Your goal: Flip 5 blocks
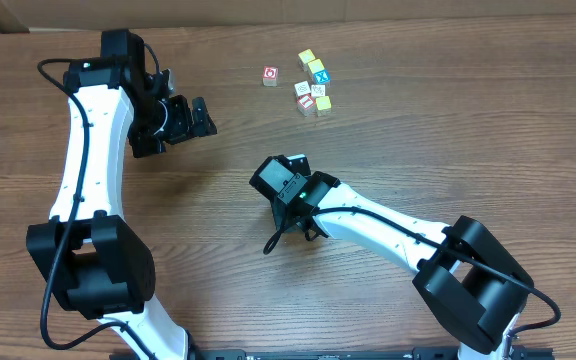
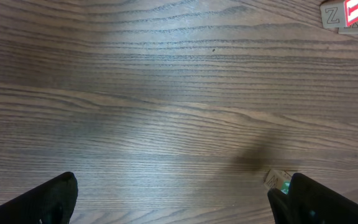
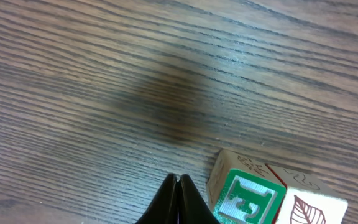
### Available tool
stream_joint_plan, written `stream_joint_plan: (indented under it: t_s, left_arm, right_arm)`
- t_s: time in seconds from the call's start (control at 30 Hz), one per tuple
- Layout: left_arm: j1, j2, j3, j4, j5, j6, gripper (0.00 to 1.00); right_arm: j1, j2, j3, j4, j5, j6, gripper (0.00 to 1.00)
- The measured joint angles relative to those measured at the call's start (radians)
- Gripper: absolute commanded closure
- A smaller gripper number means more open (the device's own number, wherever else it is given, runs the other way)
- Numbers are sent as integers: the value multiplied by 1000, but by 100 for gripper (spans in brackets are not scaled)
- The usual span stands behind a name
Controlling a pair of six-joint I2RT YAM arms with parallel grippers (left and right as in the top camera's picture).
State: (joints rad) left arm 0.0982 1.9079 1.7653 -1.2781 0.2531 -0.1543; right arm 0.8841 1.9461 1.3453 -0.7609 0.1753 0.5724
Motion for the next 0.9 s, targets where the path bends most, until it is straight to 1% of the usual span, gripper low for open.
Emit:
stream_joint_plan:
  t_s: [0.33,0.9]
  left_arm:
    - [0,0,0,0,0,0,0]
    - [0,0,0,0,0,0,0]
  right_arm:
    - [0,0,-39,-2,1,0,96]
    - [0,0,-42,-22,16,0,95]
